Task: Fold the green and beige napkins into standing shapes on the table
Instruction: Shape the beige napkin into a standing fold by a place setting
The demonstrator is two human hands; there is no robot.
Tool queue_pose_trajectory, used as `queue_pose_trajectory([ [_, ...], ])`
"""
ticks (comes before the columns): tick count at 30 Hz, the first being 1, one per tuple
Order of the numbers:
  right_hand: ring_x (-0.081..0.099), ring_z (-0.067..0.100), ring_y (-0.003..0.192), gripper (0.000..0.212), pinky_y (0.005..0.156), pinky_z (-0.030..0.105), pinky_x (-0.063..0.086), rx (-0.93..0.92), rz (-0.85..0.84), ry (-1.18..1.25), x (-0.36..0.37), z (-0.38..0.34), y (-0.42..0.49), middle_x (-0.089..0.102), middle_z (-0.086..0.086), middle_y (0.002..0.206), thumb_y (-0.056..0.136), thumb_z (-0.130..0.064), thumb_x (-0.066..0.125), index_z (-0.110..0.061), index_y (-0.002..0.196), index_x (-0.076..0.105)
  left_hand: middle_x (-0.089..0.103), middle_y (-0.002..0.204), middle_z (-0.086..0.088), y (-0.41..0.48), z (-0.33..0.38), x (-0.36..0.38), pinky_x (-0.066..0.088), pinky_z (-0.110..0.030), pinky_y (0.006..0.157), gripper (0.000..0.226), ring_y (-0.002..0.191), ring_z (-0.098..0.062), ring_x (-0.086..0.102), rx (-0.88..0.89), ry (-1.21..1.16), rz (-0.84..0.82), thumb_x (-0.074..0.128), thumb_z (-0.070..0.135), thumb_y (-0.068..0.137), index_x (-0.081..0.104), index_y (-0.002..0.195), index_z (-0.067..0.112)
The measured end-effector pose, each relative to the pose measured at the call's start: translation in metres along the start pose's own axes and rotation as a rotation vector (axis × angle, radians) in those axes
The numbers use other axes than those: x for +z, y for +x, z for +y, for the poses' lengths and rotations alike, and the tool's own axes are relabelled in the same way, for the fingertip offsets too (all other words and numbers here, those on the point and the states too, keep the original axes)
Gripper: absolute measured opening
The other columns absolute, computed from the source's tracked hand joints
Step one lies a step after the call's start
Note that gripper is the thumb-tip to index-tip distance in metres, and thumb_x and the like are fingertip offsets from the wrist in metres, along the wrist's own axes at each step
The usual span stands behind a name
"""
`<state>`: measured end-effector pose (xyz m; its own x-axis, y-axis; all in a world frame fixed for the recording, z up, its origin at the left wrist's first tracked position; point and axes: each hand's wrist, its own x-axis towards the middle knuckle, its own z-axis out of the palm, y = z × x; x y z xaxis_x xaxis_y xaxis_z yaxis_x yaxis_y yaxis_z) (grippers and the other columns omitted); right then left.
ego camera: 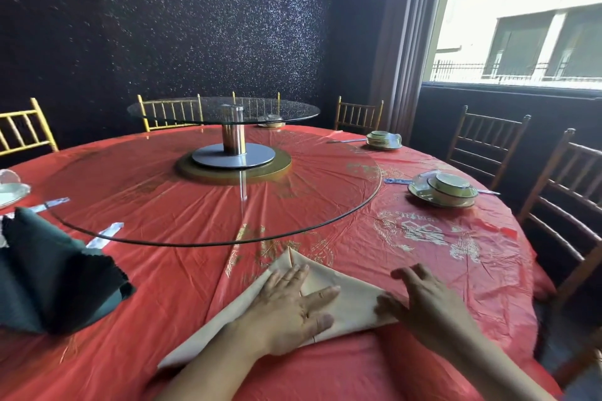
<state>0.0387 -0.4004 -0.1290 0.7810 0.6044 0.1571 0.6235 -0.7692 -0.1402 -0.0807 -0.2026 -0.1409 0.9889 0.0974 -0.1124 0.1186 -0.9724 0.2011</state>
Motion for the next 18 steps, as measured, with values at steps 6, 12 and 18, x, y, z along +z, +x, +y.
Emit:
queue_pose_trajectory([
  [6,0.055,0.019,0.103,0.049,0.079,0.027,0.043,0.082,-0.224,0.03,-0.016,-0.004,0.014,0.054,0.001,0.11,0.074,-0.066,0.057,-0.023,0.099,0.051,-0.016,0.156,-0.004,0.001,0.002,-0.004,-0.014,-0.037,0.114,0.052,0.143,-0.018,-0.019,-0.013,0.07,-0.039,0.022,0.062,0.091,0.003,0.139,0.054],
  [12,0.037,0.006,0.052,0.032,0.047,0.021,0.023,0.036,-0.289,0.483,-0.03,0.007,0.018,0.042,-0.004,0.059,0.081,-0.035,0.067,-0.015,0.064,0.049,-0.013,0.157,-0.004,0.001,0.004,-0.01,-0.012,-0.039,0.115,0.053,0.143,-0.019,-0.018,-0.031,0.046,-0.077,0.028,0.058,0.092,0.007,0.14,0.053],
  [18,0.065,0.012,0.063,0.03,0.054,0.02,0.052,0.13,-0.258,1.498,-0.016,-0.009,-0.012,0.072,0.005,0.074,0.062,-0.026,0.079,-0.006,0.082,0.07,0.024,0.148,-0.002,0.02,0.003,-0.019,0.007,-0.042,0.113,0.043,0.141,-0.026,0.006,-0.042,0.054,0.053,0.021,0.039,0.099,0.024,0.141,0.044],
])
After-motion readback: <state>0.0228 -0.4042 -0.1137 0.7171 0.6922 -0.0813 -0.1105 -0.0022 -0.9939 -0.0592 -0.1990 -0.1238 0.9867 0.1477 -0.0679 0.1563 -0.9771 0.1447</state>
